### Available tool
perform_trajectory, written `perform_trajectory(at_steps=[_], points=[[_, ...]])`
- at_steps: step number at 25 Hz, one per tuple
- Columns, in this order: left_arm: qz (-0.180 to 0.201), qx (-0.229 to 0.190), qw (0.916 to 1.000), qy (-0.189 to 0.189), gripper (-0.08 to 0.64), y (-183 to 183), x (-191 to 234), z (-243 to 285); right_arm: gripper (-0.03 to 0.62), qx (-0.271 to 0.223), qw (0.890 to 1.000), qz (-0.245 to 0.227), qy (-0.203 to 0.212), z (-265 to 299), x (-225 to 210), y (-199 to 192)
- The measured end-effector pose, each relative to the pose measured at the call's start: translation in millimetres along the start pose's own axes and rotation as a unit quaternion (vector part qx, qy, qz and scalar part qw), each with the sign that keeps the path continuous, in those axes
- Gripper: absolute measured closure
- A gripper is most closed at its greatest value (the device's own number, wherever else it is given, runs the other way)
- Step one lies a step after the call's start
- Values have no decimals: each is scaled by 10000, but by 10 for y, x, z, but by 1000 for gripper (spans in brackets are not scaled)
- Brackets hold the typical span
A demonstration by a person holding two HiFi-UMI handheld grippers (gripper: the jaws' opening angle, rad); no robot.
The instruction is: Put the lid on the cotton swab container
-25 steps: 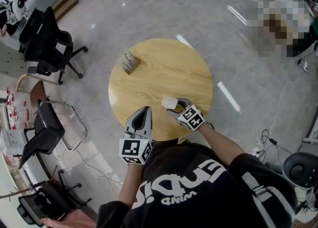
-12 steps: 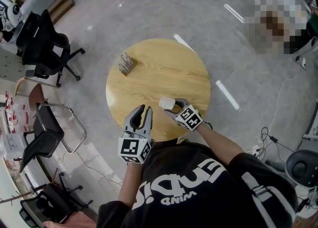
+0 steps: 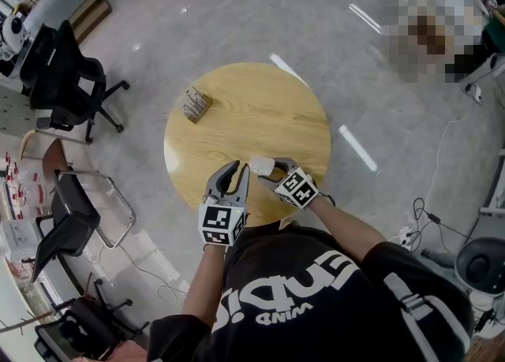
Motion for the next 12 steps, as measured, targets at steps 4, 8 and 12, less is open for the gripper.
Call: perform_trajectory(at_steps=[4,8,12], points=[[-59,148,9997,-165,495,-133,20,195,360,33,10000,-24,-8,5,4,2],[-78,316,9988,-354,495,-253,11,367,360,48,10000,-24,-8,2,9,-15],[-119,487,9980,-394,495,-349,58,521,360,44,10000,-18,-40,10,9,-16]])
Point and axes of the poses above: the fingertips, and each gripper's own axes: z forward along the fingers, x to its left, y out of its top, the point moved 7 cm from there along -z, backward along the fingers, and after that the axes turned 13 degrees about -x, right-handed, at the moved point
